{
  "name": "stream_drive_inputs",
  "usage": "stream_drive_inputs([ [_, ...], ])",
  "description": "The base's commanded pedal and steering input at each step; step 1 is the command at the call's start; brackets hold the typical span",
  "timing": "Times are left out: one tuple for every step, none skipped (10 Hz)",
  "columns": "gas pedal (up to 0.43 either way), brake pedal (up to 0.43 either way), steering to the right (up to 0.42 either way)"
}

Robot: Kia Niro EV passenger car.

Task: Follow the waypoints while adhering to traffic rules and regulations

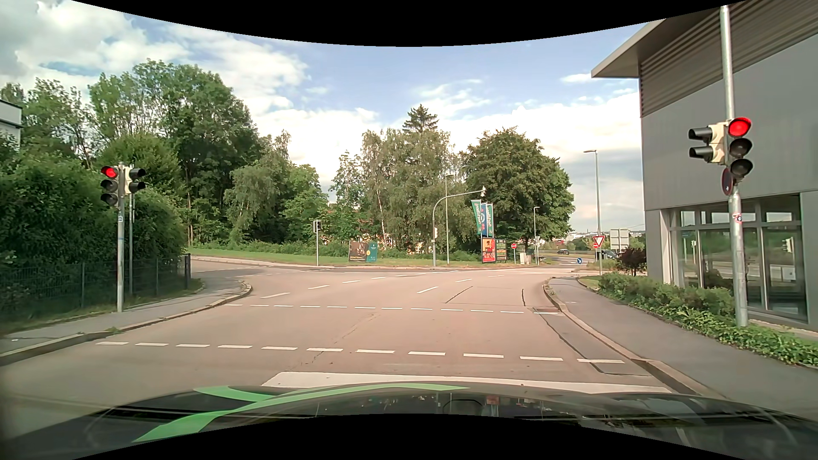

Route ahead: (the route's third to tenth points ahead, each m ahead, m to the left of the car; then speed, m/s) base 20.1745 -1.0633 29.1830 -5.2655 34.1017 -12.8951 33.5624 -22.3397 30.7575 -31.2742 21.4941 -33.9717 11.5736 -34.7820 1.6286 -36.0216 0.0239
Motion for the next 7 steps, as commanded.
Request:
stream_drive_inputs([
  [0.000, 0.646, 0.025],
  [0.000, 0.640, 0.026],
  [0.000, 0.634, 0.026],
  [0.000, 0.628, 0.026],
  [0.000, 0.628, 0.026],
  [0.000, 0.622, 0.026],
  [0.000, 0.622, 0.026],
])
